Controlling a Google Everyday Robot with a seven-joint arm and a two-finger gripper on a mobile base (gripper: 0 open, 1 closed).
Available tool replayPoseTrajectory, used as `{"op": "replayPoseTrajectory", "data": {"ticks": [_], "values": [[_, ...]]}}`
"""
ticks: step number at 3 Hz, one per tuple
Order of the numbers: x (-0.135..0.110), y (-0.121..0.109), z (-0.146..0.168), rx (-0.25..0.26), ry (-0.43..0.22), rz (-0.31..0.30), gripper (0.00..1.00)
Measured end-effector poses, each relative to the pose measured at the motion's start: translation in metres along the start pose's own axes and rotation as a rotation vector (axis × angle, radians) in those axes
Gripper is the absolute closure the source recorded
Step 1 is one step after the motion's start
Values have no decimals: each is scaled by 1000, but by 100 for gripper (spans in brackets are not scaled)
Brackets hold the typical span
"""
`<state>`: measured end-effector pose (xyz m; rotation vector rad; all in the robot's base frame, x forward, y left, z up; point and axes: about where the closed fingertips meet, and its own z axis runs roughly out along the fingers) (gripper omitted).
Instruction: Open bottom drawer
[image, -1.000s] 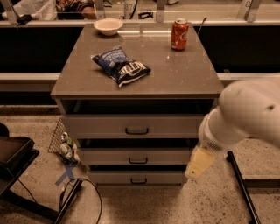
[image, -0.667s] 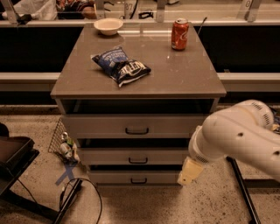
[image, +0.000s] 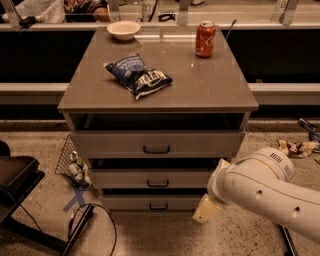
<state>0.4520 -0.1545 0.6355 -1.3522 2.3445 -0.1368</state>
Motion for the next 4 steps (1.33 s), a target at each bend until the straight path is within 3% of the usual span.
{"op": "replayPoseTrajectory", "data": {"ticks": [2, 3, 4], "values": [[-4, 10, 11, -5, 6, -13, 0], [-11, 67, 69, -90, 14, -104, 0], [-1, 110, 124, -181, 20, -112, 0]]}}
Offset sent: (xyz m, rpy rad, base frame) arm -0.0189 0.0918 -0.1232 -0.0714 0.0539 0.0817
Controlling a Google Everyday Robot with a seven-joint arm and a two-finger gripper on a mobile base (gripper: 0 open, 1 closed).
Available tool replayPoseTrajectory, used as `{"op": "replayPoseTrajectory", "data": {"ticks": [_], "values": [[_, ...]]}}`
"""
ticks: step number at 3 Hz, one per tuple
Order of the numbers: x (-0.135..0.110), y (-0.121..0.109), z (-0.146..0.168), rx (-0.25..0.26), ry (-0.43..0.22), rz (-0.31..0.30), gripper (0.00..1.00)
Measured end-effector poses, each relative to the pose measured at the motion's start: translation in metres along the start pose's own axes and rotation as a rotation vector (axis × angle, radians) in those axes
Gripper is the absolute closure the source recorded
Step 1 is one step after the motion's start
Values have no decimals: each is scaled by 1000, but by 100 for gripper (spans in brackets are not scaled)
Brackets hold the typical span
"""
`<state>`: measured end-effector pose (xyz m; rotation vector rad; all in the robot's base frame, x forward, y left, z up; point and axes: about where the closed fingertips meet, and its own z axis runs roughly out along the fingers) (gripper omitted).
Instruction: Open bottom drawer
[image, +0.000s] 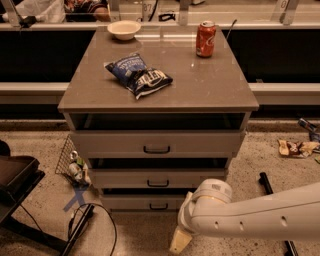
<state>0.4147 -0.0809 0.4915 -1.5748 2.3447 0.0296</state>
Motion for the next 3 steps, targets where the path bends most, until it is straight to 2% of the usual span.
{"op": "replayPoseTrajectory", "data": {"ticks": [1, 2, 3], "values": [[1, 14, 53, -56, -10, 72, 0], [2, 32, 129, -79, 6, 180, 0], [2, 32, 129, -79, 6, 180, 0]]}}
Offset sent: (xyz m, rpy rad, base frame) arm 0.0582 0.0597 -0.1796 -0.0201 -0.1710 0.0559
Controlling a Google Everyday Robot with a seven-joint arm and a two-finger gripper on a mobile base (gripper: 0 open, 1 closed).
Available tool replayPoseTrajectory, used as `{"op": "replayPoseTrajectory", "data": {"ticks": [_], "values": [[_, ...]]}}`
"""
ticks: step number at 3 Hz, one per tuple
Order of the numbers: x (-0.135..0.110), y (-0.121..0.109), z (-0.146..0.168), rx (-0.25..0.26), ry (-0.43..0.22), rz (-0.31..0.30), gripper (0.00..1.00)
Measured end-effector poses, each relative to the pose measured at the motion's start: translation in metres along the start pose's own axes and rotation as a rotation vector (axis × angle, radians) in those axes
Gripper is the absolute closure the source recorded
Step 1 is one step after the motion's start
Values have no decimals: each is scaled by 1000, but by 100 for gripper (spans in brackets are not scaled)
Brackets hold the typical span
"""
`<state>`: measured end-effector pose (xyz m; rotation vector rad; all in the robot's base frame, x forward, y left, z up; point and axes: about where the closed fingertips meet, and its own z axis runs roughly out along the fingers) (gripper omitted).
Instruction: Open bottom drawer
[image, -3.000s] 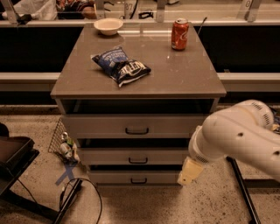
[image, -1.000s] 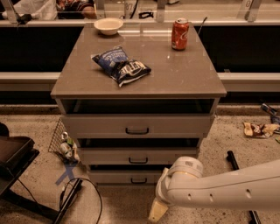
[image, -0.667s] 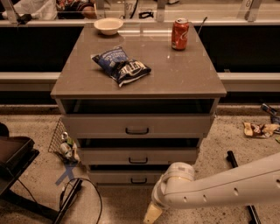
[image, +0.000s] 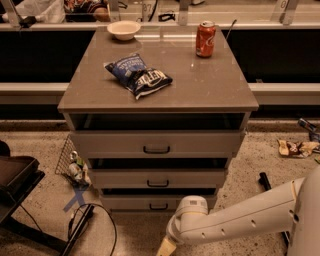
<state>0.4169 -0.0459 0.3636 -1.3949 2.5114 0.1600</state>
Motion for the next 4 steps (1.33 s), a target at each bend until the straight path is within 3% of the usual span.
{"op": "replayPoseTrajectory", "data": {"ticks": [1, 2, 3, 4], "values": [[-7, 8, 19, 2, -58, -99, 0], [-16, 9, 47, 10, -91, -301, 0], [-28, -1, 73, 40, -76, -464, 0], [-40, -12, 91, 81, -25, -561, 0]]}}
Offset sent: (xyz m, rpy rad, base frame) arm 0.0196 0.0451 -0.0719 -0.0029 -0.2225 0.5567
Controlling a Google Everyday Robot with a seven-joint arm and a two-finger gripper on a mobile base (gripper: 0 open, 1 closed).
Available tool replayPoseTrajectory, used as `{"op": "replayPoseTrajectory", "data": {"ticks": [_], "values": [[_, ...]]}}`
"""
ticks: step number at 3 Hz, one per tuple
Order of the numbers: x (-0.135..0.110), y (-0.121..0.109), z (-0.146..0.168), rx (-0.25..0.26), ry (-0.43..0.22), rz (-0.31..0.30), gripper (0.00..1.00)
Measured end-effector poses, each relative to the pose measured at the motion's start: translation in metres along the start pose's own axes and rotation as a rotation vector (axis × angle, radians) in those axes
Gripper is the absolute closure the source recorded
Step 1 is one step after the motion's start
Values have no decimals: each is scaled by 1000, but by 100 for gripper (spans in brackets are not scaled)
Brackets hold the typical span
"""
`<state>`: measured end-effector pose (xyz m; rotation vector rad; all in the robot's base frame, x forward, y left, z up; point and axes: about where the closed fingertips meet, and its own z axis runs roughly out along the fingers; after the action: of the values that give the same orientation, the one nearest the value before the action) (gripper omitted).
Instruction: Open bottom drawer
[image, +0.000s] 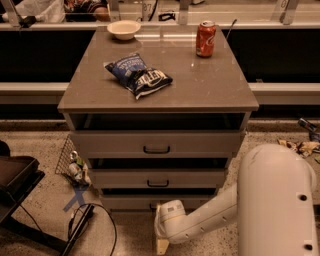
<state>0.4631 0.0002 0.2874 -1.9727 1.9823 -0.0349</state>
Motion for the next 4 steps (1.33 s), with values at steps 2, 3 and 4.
{"op": "replayPoseTrajectory", "data": {"ticks": [2, 3, 4], "values": [[8, -22, 39, 32, 130, -74, 0], [28, -33, 60, 45, 204, -52, 0], [41, -37, 75, 59, 253, 6, 0]]}}
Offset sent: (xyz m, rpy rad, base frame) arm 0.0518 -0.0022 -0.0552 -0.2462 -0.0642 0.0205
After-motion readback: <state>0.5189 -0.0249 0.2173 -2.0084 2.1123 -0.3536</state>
